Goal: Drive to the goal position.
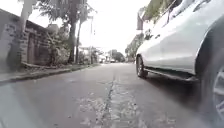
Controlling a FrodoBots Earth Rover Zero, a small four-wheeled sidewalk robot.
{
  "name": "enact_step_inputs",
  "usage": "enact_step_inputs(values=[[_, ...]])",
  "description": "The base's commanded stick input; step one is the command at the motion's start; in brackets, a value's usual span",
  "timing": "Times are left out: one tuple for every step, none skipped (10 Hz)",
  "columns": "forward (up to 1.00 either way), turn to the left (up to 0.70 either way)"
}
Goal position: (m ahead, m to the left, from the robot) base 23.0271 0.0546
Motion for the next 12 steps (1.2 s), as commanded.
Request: enact_step_inputs(values=[[1.0, 0.02], [1.0, 0.03], [1.0, -0.21], [1.0, -0.4], [1.0, -0.4], [1.0, -0.4], [1.0, -0.13], [1.0, 0.12], [1.0, 0.07], [1.0, 0.01], [1.0, 0.02], [1.0, 0.06]])
